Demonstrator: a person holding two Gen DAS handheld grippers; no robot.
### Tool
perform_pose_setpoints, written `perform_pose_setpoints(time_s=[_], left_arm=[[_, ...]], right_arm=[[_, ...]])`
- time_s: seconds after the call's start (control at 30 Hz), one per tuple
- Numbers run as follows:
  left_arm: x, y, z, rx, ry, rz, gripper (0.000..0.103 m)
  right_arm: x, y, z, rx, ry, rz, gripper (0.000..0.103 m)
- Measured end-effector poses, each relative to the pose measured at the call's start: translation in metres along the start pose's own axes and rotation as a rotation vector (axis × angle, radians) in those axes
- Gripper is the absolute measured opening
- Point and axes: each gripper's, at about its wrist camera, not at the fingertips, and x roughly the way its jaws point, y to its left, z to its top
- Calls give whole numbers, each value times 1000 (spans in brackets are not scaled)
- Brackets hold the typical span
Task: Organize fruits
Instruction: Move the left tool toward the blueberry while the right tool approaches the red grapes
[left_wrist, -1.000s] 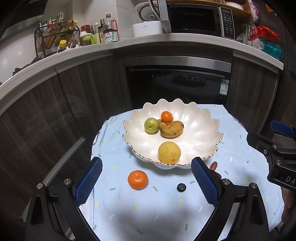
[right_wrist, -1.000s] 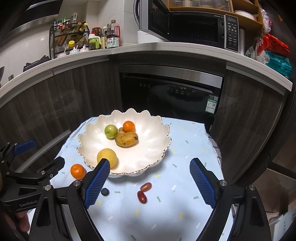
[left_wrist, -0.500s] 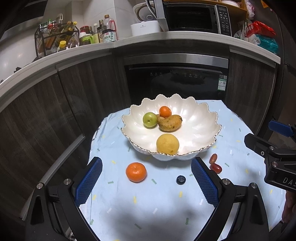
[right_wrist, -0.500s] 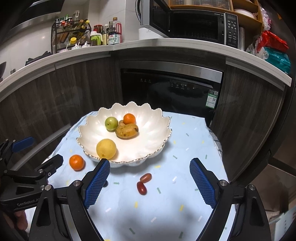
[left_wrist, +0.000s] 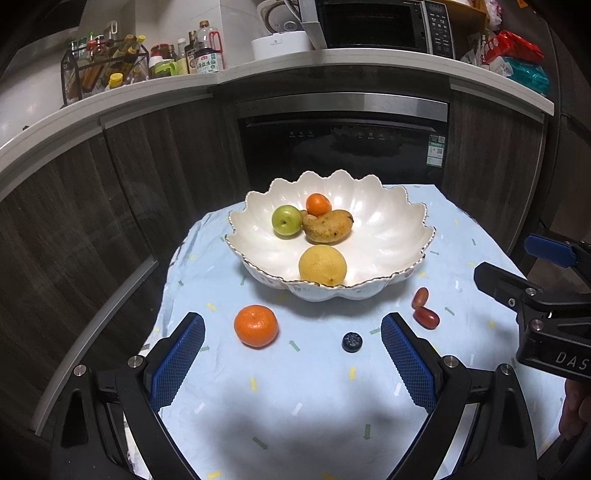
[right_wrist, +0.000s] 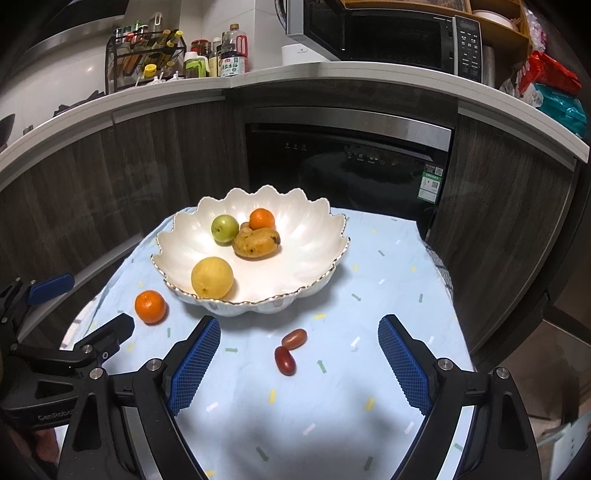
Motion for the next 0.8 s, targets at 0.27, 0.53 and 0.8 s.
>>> perform_pose_setpoints(time_s=[0.27,0.53,0.8], left_arm=[[11,-17,-8,64,-5,-46,88],[33,-27,-13,93,27,-67,81],[55,-33,-16,101,68,-92,67]], right_arm=[[14,3,-10,-39,29,37,73],[34,-3,-18,-47,68,54,63],[58,-3,-26,-67,119,93,52]])
